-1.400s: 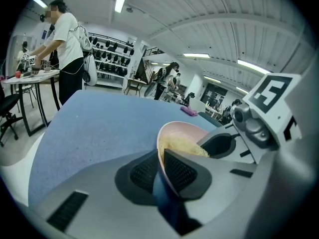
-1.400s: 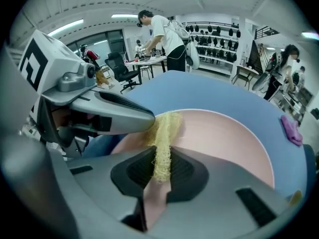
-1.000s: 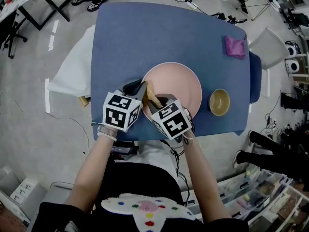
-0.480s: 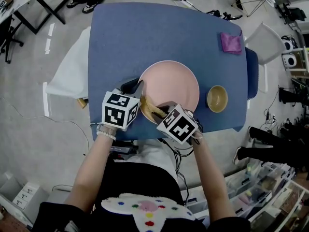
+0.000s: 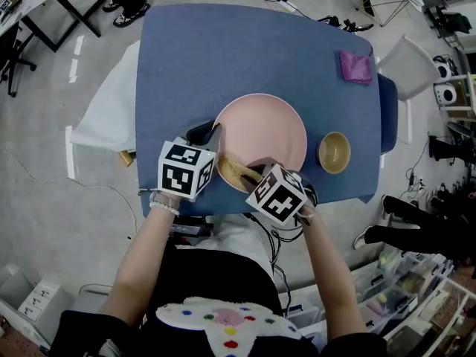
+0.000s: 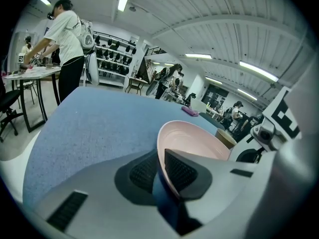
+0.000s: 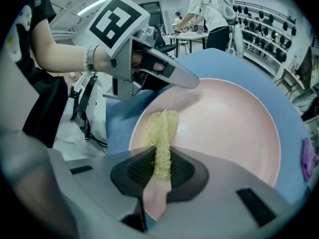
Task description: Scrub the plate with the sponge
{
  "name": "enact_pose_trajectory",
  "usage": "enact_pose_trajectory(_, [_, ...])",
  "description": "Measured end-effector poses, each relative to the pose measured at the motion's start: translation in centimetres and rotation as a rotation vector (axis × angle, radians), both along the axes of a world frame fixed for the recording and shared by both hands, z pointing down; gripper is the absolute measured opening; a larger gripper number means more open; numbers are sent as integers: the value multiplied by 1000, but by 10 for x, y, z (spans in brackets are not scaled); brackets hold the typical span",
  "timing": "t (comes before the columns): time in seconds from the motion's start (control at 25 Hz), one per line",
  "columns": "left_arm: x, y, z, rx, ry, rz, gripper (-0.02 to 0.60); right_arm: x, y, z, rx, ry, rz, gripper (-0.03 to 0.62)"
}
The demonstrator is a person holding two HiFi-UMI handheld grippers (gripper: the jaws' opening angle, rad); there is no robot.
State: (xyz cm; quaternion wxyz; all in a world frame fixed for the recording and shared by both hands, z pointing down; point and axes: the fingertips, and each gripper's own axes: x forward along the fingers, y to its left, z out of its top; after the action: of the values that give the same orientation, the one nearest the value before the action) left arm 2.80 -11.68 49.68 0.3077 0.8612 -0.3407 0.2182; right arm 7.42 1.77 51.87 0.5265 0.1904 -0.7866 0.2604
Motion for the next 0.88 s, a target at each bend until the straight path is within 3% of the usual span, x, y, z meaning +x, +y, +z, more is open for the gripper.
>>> enact_pose_trajectory(0.88, [-1, 1, -1, 31, -27, -2, 52, 35, -86, -3, 209, 58, 226, 60])
